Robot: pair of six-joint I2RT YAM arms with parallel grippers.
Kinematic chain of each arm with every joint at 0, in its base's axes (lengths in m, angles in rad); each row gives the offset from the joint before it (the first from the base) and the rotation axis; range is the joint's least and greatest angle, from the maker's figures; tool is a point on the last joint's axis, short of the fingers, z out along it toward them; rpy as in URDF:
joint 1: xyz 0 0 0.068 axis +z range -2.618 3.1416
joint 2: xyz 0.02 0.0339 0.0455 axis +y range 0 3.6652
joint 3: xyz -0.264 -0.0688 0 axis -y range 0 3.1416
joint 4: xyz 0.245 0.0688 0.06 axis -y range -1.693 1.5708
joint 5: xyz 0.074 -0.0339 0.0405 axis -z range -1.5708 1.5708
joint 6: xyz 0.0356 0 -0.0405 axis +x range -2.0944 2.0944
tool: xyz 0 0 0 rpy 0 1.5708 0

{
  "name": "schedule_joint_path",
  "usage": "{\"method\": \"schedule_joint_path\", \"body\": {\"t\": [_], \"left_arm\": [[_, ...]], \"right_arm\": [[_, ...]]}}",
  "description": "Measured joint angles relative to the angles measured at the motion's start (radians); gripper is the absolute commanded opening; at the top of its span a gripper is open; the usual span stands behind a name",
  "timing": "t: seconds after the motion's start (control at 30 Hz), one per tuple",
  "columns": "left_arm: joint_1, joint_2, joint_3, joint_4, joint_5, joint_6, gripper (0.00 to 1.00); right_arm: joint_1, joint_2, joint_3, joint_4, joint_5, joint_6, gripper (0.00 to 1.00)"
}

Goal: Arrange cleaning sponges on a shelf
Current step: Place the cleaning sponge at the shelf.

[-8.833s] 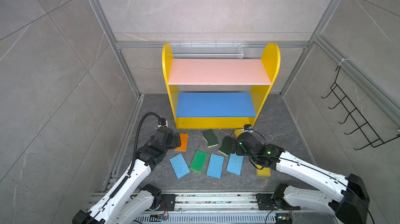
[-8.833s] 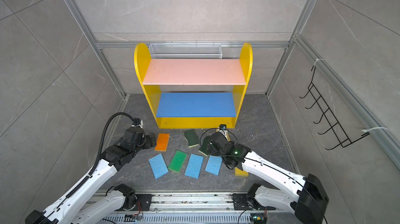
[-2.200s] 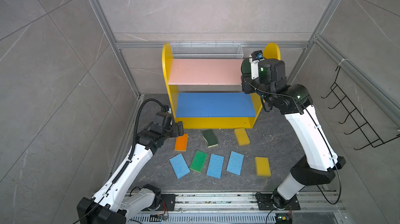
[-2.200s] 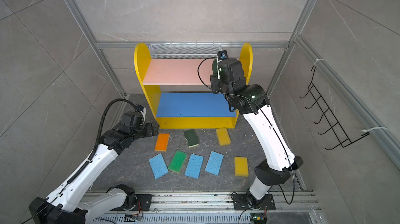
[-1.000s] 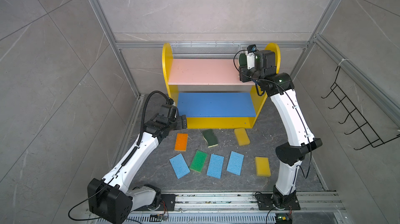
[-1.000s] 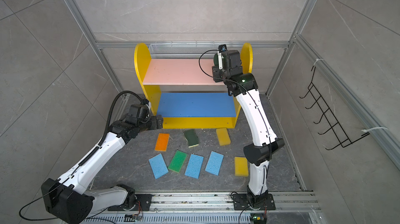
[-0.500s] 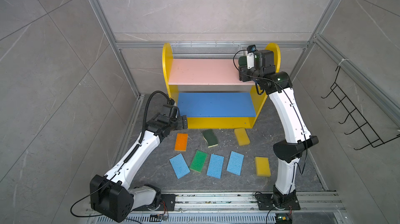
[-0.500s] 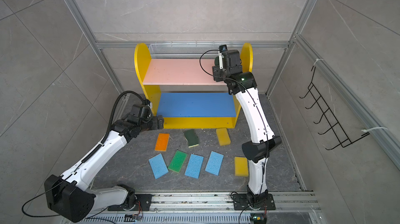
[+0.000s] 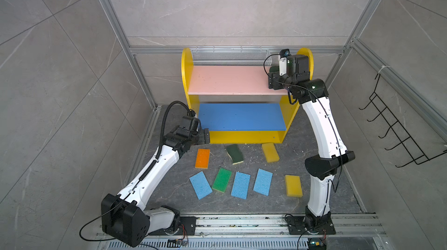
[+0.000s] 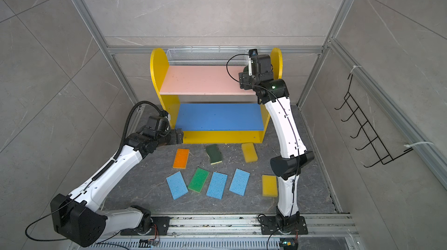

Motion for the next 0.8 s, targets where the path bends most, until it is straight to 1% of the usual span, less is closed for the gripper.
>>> {"method": "schedule_joint_path", "body": {"t": [0.27,0.43,0.67,0.8], "left_arm": [[0.000,0.000,0.006,0.003,0.000,-0.004,0.96],[0.000,-0.006,0.006,0.002,-0.002,-0.004,0.96],[0.000,-0.040,0.006,-0.001,-0.004,-0.008,0.96],[0.000,-0.048,0.006,-0.001,-0.004,-0.013,0.96]], "right_arm": [[-0.006,0.000,0.000,0.000,-0.035,0.001,0.84],[-0.011,0.000,0.000,-0.001,-0.078,0.001,0.76],[-0.016,0.000,-0.001,-0.006,-0.113,-0.009,0.75],[-0.018,-0.016,-0.029,0.003,-0.129,-0.011,0.80]]}}
